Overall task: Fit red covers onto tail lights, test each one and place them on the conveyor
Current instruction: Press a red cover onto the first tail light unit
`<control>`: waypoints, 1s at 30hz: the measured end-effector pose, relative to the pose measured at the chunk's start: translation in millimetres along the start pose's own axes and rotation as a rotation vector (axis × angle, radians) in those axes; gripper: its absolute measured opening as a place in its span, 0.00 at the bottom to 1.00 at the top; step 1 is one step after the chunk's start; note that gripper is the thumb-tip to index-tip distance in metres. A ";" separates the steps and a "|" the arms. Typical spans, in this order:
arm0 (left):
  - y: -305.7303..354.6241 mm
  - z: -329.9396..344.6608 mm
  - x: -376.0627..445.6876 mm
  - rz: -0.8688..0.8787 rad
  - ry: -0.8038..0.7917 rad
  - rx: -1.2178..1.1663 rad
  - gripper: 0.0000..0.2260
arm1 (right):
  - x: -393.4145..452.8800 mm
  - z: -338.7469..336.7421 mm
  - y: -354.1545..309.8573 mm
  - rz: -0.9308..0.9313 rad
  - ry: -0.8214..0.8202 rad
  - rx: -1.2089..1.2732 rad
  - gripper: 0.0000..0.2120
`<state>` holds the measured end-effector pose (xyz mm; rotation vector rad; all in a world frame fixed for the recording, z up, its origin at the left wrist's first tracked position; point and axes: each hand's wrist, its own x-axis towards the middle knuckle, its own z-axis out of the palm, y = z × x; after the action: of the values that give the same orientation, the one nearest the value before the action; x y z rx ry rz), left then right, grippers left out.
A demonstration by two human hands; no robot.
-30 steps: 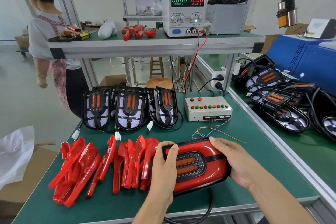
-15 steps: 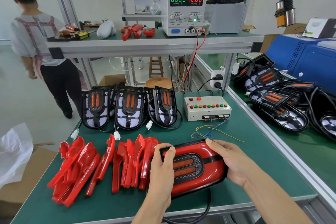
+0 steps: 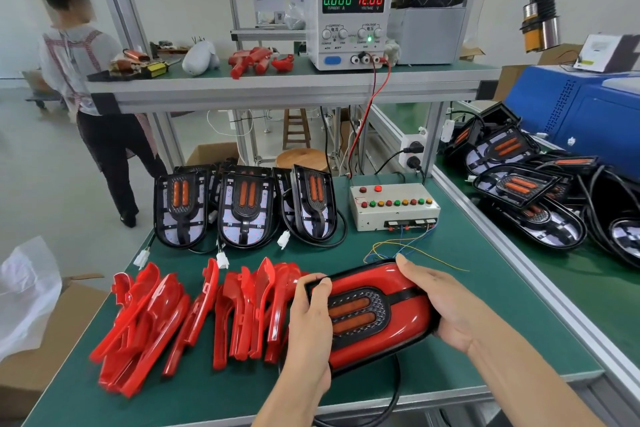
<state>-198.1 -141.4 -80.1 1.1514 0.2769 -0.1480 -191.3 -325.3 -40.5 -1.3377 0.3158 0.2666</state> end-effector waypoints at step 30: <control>-3.1 2.5 -2.6 -0.015 0.023 -0.070 0.04 | 18.3 -5.6 5.9 0.073 0.065 0.156 0.17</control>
<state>-201.0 -145.0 -81.1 1.0825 0.3087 -0.1376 -176.9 -329.4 -53.8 -1.1838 0.4320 0.2546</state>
